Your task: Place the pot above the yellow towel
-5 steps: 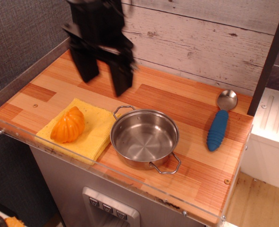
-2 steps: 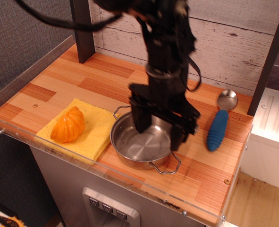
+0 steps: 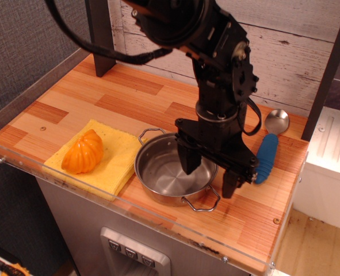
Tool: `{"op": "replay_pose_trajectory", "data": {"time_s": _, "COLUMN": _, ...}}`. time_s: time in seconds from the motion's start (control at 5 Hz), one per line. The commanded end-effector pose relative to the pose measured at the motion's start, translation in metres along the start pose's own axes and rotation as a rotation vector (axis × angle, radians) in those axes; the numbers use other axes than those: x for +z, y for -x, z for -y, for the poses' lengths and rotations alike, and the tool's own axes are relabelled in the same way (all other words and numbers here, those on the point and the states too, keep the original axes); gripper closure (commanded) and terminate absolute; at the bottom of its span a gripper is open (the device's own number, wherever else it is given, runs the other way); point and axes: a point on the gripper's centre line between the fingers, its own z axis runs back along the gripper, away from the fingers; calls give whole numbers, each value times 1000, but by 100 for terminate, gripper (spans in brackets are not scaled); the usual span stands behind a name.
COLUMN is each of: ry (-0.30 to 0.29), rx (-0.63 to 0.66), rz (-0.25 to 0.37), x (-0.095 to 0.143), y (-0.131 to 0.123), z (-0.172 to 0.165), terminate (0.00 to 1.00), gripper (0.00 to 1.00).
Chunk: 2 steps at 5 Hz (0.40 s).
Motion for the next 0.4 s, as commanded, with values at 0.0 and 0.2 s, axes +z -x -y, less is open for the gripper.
{"op": "replay_pose_trajectory", "data": {"time_s": 0.0, "ry": 4, "rx": -18, "rz": 15, "x": -4, "y": 0, "z": 0, "terminate": 0, "gripper": 100}}
{"op": "replay_pose_trajectory", "data": {"time_s": 0.2, "ry": 9, "rx": -18, "rz": 10, "x": -2, "y": 0, "z": -3, "terminate": 0, "gripper": 100}}
